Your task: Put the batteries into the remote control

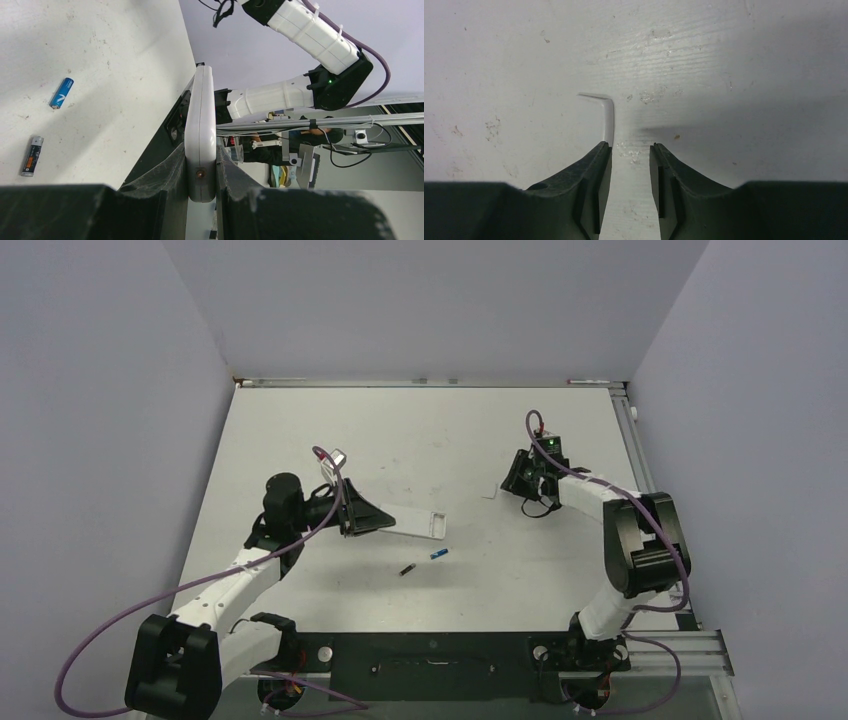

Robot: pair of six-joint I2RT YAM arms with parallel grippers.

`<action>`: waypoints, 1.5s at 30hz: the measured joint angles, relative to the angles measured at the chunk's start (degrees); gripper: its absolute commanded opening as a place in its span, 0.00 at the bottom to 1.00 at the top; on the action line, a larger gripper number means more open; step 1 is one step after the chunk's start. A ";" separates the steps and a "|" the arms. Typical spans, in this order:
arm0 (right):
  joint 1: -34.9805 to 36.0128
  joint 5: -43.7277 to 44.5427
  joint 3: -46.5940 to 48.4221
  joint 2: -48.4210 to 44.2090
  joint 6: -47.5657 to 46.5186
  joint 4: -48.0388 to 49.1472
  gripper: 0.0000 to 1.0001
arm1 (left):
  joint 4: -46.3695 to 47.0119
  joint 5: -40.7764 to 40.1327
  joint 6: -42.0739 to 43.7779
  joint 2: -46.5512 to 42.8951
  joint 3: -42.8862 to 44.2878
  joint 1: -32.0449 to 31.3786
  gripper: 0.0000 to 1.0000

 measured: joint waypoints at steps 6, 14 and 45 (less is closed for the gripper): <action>0.24 0.87 -0.02 -4.63 -2.32 -3.41 0.35 | -3.28 -1.51 1.64 -0.11 -0.48 -0.48 0.00; 4.44 2.36 -0.42 -11.50 -5.18 -7.65 0.36 | -8.24 -7.10 2.89 -2.32 -2.54 -6.97 0.00; 16.15 4.44 -3.45 -24.44 -7.58 -15.82 0.36 | -14.14 -26.43 -3.56 -11.26 -20.31 -18.58 0.00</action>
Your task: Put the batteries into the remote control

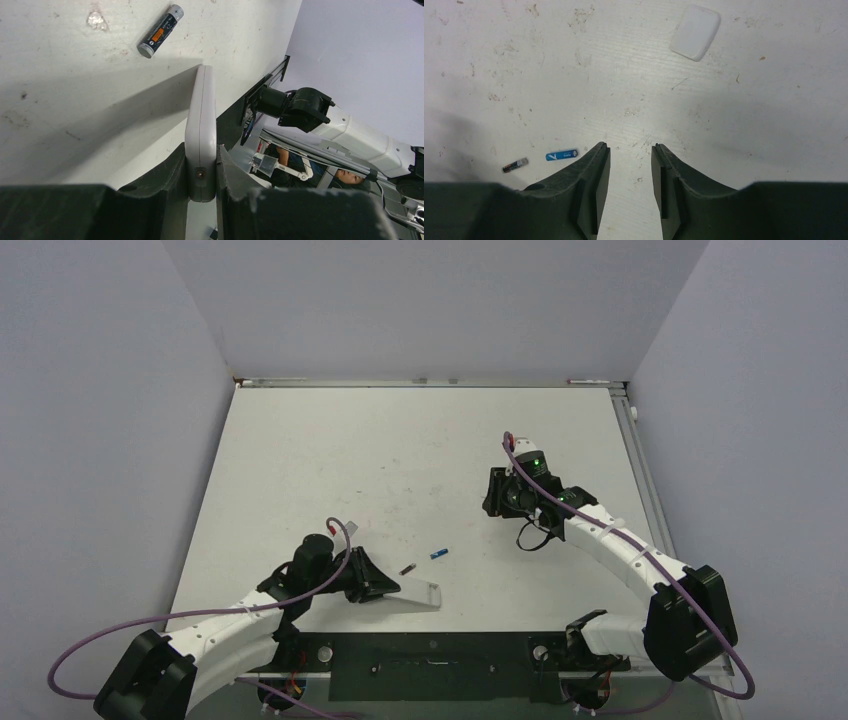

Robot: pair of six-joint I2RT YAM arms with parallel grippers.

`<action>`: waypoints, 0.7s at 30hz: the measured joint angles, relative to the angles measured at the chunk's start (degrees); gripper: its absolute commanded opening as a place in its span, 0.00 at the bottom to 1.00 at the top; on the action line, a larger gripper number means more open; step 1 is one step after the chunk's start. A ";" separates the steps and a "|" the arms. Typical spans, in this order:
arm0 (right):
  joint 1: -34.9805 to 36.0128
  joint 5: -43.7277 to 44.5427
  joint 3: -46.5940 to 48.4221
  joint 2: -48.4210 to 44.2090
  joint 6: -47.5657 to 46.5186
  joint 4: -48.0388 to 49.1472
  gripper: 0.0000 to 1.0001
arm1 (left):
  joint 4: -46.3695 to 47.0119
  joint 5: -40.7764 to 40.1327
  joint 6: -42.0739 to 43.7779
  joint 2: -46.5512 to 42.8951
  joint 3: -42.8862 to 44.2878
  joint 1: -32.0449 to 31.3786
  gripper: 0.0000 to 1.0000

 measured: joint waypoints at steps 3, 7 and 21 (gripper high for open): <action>0.26 -0.26 -0.85 -0.70 -0.13 -0.17 0.37 | 1.64 -0.11 0.22 1.25 -0.13 -0.28 0.00; 0.63 -1.66 -1.46 -1.60 -0.85 -0.48 0.37 | 3.30 -0.11 0.55 3.02 -0.13 -0.35 0.03; 4.28 -5.64 -1.60 -2.86 -6.05 -2.49 0.40 | -3.63 -3.15 3.74 2.73 -0.13 -0.68 0.42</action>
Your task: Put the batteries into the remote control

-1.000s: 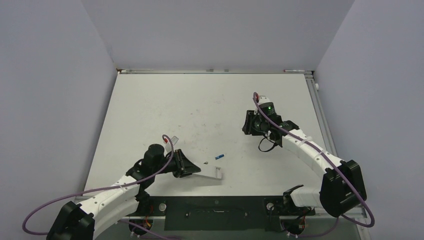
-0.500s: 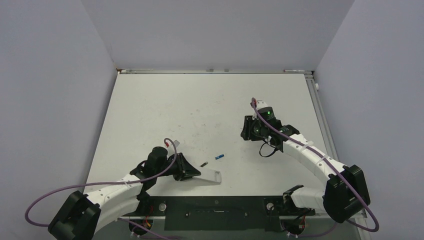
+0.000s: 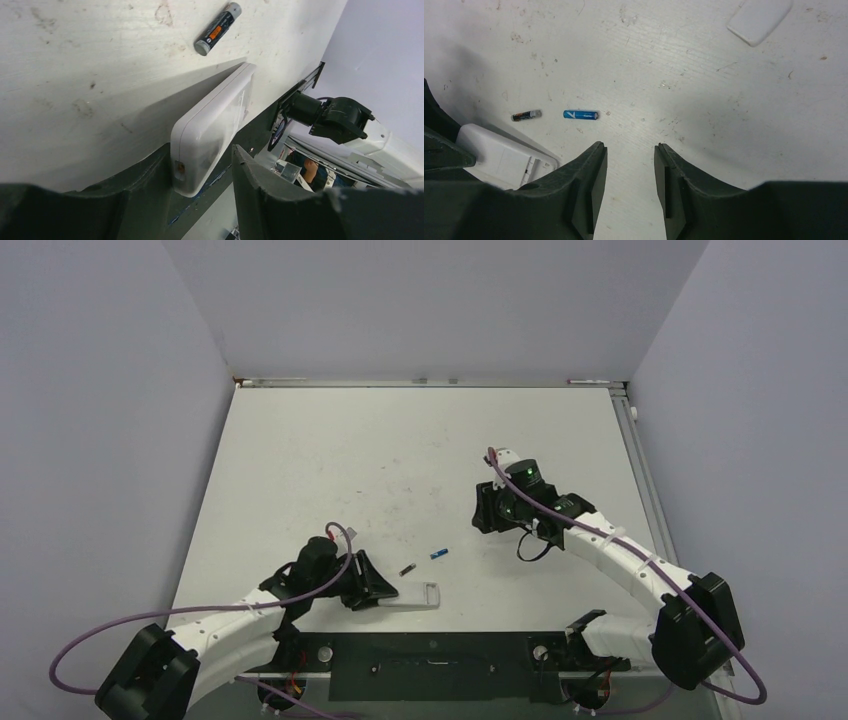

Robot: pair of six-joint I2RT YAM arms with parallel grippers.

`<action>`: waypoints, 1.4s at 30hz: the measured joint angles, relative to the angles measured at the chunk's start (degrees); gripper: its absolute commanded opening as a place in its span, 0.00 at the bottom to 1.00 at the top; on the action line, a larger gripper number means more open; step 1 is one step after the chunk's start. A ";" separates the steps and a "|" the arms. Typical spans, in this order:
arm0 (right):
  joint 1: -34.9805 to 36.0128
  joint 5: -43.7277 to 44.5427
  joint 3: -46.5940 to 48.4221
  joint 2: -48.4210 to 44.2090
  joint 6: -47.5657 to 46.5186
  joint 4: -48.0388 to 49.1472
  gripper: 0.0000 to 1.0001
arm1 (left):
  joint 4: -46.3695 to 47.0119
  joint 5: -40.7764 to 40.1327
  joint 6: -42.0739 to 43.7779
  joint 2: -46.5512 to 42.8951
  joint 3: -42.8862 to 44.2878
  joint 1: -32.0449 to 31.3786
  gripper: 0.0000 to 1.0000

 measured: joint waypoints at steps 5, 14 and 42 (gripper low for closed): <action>1.86 -1.09 0.00 0.00 -2.45 -0.61 0.42 | -3.32 -0.59 1.05 -0.94 0.00 -0.02 0.46; 6.49 -1.73 0.15 0.81 -8.44 -0.52 0.44 | -6.16 -0.83 1.99 -0.74 1.03 -0.31 0.51; 15.89 0.00 -0.31 -3.06 1.29 -1.42 0.42 | -34.47 -7.52 13.97 1.16 21.07 -0.33 0.61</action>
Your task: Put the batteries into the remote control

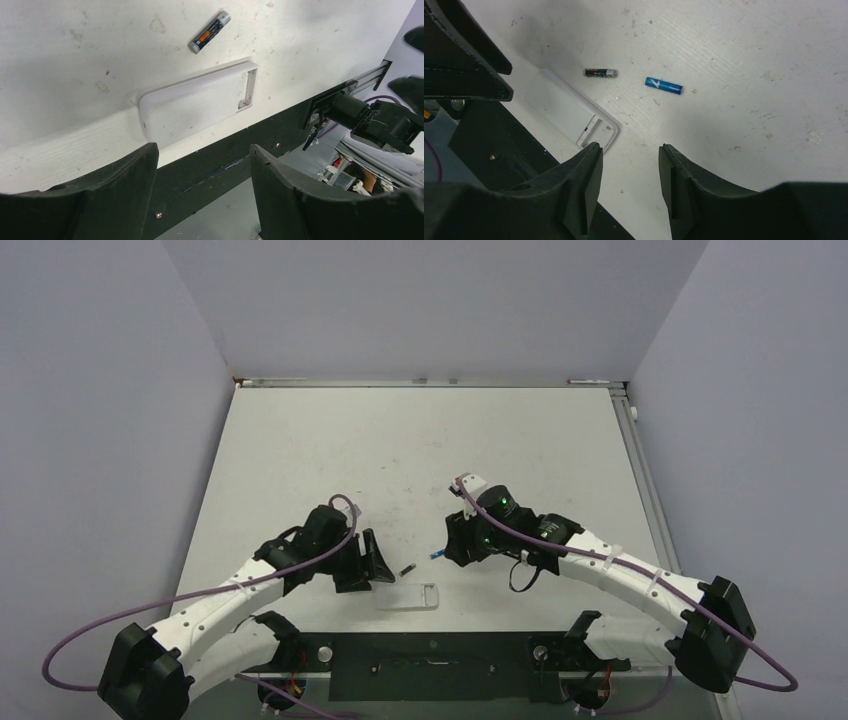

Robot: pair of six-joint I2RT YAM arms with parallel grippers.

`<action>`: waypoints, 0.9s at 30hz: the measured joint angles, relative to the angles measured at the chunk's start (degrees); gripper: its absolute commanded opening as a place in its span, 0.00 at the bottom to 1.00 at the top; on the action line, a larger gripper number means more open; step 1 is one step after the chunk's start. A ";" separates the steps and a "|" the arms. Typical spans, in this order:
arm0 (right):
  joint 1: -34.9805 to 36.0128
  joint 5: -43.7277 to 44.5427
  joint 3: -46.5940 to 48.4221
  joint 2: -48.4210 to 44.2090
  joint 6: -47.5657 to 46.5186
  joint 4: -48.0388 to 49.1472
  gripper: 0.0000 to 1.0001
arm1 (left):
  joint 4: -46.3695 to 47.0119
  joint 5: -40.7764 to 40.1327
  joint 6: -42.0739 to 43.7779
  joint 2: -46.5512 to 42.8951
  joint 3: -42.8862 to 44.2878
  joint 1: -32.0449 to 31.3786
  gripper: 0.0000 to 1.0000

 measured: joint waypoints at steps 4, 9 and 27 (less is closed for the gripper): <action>3.93 1.90 -0.81 -1.70 4.17 -0.15 0.27 | -0.85 -1.09 2.93 3.23 3.87 0.00 0.42; 8.26 4.00 -4.33 -2.69 9.62 -0.15 0.09 | -1.68 -3.19 6.73 7.91 6.86 0.00 0.20; 19.50 7.17 -9.70 4.00 20.65 4.98 0.09 | 2.56 -4.42 11.54 18.56 7.63 0.00 0.00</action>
